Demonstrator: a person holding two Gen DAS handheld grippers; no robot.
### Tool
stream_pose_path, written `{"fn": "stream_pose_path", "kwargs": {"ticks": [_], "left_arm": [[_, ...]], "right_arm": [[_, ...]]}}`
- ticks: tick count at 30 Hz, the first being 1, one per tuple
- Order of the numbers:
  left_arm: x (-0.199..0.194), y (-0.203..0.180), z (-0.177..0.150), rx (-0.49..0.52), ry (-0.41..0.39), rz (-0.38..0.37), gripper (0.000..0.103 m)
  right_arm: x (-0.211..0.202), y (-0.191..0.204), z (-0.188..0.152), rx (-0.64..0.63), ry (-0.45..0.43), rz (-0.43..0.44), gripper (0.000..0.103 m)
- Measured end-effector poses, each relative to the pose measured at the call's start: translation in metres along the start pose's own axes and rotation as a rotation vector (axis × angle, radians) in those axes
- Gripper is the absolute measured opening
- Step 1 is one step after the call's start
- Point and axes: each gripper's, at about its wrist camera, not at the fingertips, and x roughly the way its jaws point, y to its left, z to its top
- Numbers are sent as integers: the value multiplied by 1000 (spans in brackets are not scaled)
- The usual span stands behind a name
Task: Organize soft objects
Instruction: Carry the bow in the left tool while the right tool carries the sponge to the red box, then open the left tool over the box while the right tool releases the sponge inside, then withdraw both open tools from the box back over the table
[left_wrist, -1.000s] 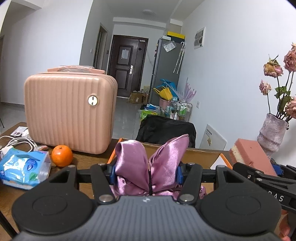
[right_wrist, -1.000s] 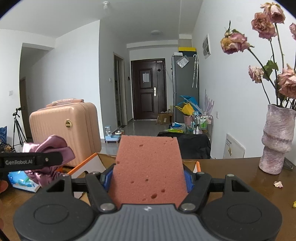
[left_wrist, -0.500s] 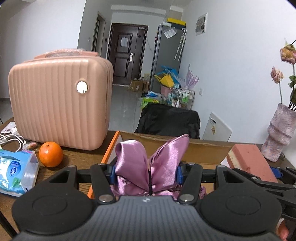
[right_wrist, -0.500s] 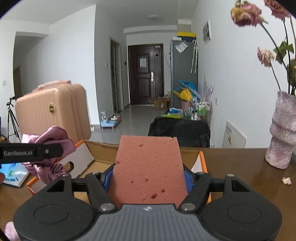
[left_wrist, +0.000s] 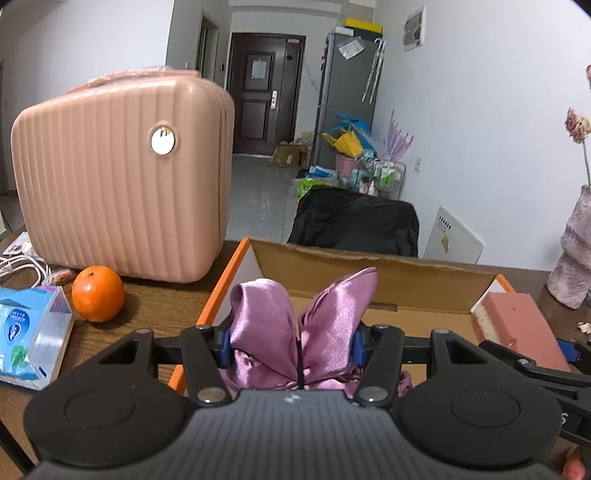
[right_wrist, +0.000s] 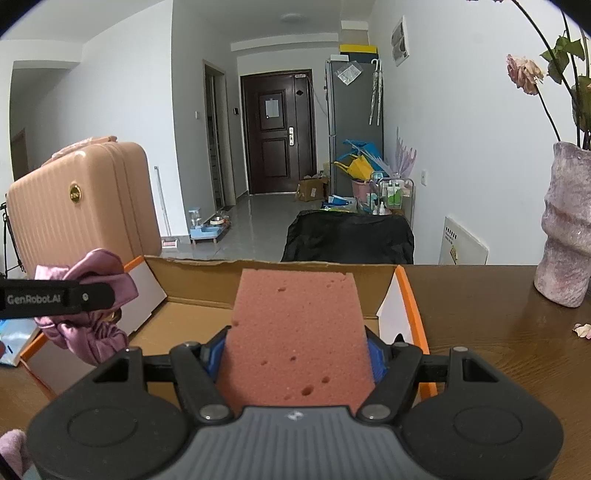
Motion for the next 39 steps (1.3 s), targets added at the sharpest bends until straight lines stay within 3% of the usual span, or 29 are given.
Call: {"fn": "stream_pose_path", "kwargs": {"ticks": [3, 7, 10, 12, 25, 39], "left_arm": [[3, 1, -1, 1, 12, 9, 59], [3, 3, 0, -7, 2, 35, 78], [-2, 7, 1, -23, -31, 52, 97], [-6, 8, 2, -20, -61, 77, 102], [-9, 12, 7, -49, -55, 84, 103], [-50, 25, 15, -94, -108, 41, 103]], "right_arm": [[3, 1, -2, -3, 12, -8, 69], [7, -1, -1, 18, 24, -19, 70], [7, -3, 0, 28, 24, -31, 90], [3, -5, 0, 29, 14, -45, 95], [-13, -5, 7, 12, -11, -76, 102], [-66, -8, 19, -3, -89, -61, 103]]}}
